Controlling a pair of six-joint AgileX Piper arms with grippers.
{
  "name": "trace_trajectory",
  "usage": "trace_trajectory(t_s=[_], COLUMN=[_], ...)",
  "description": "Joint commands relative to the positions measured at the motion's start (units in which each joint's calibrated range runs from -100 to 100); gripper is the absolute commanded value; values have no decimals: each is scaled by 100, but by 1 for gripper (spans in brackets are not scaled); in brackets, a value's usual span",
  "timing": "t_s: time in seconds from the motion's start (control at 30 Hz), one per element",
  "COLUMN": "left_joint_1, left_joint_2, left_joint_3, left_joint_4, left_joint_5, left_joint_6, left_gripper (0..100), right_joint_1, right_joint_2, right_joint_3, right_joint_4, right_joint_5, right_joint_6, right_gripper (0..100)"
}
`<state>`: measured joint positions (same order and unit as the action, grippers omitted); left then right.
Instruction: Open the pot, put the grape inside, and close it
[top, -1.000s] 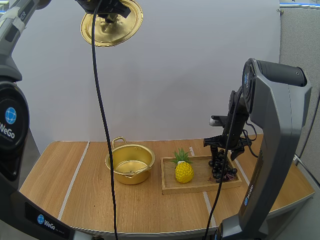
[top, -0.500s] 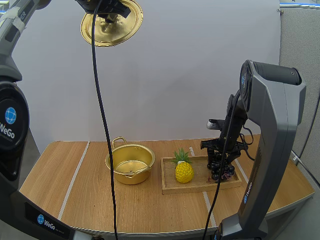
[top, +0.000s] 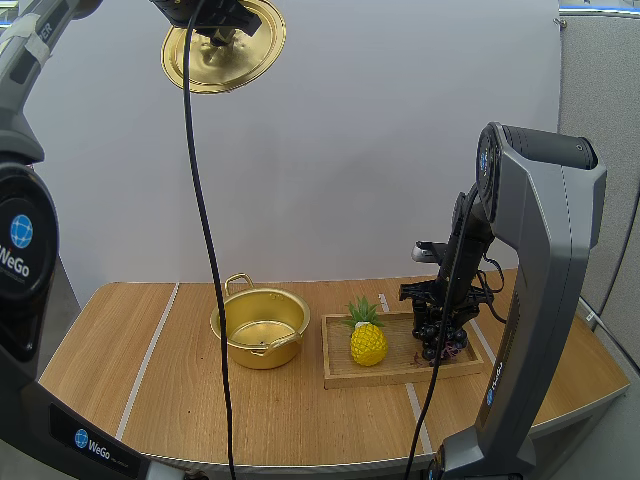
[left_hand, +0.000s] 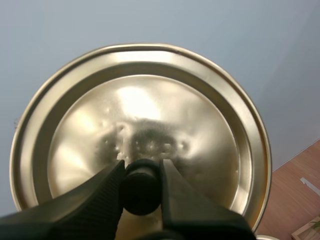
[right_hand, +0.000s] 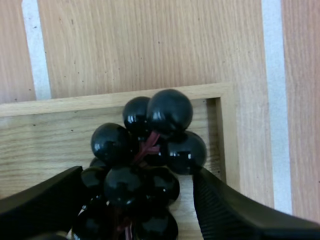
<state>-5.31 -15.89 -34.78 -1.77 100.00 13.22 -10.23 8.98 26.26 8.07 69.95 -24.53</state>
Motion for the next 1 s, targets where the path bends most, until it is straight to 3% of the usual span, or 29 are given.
trace_trajectory(t_s=[0.0,0.47,0.57,0.6,0.63,0.97], left_joint_1=[-19,-19,-19,-19,-19,-19], left_joint_2=[-60,-60,-60,-60,-60,-60], left_joint_3=[-52,-52,-52,-52,-52,-52], left_joint_4=[2,2,2,2,2,2], left_joint_5=[0,0,0,0,0,0], left_joint_6=[-9,-9,-9,-9,-9,-9], left_gripper=[0,0,0,0,0,0], right_joint_1=[-5,-5,-5,-5,-5,-5], right_joint_2=[51,51,51,51,51,51], right_joint_3=[5,5,5,5,5,5], right_joint_4=[-134,-103,-103,-103,-103,-103], right_joint_5=[-268,-670,-670,-670,-654,-698], right_joint_6=[-28,-28,-41,-41,-41,-6], right_gripper=[100,100,47,7,0,0])
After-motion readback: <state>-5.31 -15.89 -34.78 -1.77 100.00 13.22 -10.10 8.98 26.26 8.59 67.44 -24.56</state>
